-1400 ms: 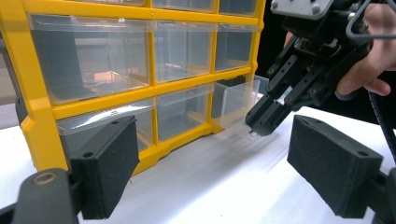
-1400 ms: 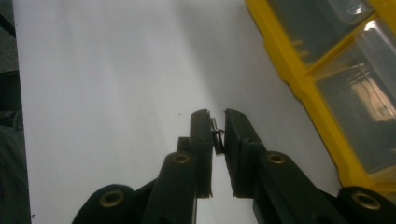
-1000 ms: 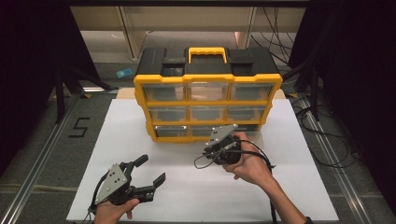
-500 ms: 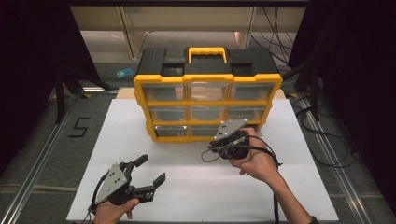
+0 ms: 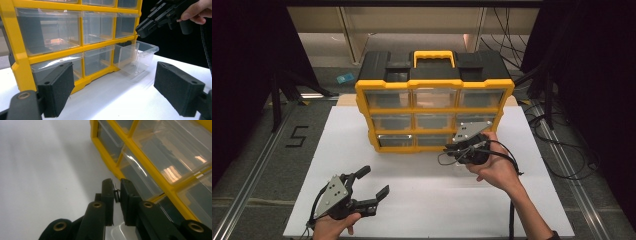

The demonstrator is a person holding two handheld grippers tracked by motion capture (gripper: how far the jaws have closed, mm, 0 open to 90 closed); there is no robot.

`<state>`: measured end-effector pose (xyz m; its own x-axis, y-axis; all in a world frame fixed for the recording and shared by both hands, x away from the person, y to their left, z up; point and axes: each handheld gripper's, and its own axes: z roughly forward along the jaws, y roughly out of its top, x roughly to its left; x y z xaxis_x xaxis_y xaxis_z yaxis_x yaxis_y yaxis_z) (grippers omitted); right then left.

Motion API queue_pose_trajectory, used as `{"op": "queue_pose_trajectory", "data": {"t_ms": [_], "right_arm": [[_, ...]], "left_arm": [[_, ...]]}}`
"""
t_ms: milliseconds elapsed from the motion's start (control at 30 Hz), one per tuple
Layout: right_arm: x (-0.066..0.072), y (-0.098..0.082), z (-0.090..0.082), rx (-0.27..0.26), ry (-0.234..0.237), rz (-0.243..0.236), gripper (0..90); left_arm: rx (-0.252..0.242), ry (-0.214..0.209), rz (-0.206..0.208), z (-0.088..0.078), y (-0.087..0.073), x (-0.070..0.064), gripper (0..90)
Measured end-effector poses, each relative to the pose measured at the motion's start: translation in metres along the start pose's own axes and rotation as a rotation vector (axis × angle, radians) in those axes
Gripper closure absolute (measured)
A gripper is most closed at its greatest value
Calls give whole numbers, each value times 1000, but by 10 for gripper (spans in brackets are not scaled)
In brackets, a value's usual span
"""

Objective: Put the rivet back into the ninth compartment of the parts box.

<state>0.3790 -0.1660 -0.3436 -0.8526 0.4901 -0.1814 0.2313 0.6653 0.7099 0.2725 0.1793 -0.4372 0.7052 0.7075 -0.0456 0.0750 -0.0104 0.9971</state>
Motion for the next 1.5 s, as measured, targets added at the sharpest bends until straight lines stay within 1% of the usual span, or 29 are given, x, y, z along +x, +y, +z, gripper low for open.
{"op": "queue_pose_trajectory", "data": {"t_ms": [167, 200, 300, 400, 500, 567, 600, 633, 800, 833, 867, 933, 967, 1000, 1033, 1067, 1100, 1167, 1267, 1333, 1367, 1400, 1433, 1467, 1500], "right_arm": [[-8, -4, -3, -5, -17, 19, 822], [-9, -5, -4, -1, -18, 25, 822], [-14, -9, -5, -7, -33, 37, 822], [-19, -12, -7, 4, -24, 53, 822], [-23, -15, -7, -10, -51, 65, 822], [-26, -17, -8, 7, -42, 69, 822], [-27, -19, -7, 7, -43, 77, 822], [-29, -20, -7, 3, -53, 82, 822], [-35, -26, -7, 17, -56, 103, 822], [-36, -28, -5, 7, -71, 103, 822], [-37, -28, -6, 30, -56, 109, 822], [-38, -29, -6, 28, -62, 109, 822], [-38, -30, -5, 16, -74, 110, 822], [-39, -31, -5, 30, -59, 114, 822], [-40, -32, -5, 38, -58, 116, 822], [-39, -33, -3, 26, -73, 120, 822], [-41, -34, -3, 39, -55, 124, 822], [-42, -37, 0, 40, -61, 133, 822], [-44, -40, 1, 58, -55, 141, 822], [-45, -43, 4, 44, -64, 139, 822], [-46, -43, 3, 64, -55, 148, 822], [-46, -45, 5, 55, -66, 145, 822], [-46, -46, 6, 62, -65, 155, 822], [-47, -47, 7, 66, -67, 153, 822], [-48, -47, 7, 83, -52, 148, 822]], "left_arm": [[-1, 0, 0, 0, 0, 0, 159], [1, 0, 7, 0, 0, 0, 160], [-1, 0, 0, 0, 0, 0, 159], [0, 0, -1, 0, 0, 0, 160], [0, 0, 4, 0, 0, 0, 159], [1, 0, 6, 0, 0, 0, 160], [1, 0, 4, 0, 0, 0, 159], [1, 2, 1, 0, 0, 0, 159], [0, 0, -2, 0, 0, 0, 159], [-1, 0, -1, 0, 0, 0, 160], [-1, 0, 0, 0, 0, 0, 160], [-1, 0, -2, 0, 0, 0, 159], [-2, 0, 0, 0, 0, 0, 160], [-2, 1, 0, 0, 0, 0, 160], [-1, 0, 0, 0, 0, 0, 160], [0, 0, 4, 0, 0, 0, 160], [0, 0, 2, 0, 0, 0, 159], [-1, 0, -1, 0, 0, 0, 159], [-1, 0, -1, 0, 0, 0, 159], [-3, 0, -1, 0, 0, 0, 160], [-3, 0, 0, 0, 0, 0, 159], [-2, 0, 0, 0, 0, 0, 159], [-2, 0, -1, 0, 0, 0, 159], [-2, 0, -1, 0, 0, 0, 159], [-3, 0, 0, 0, 0, 0, 160]]}}
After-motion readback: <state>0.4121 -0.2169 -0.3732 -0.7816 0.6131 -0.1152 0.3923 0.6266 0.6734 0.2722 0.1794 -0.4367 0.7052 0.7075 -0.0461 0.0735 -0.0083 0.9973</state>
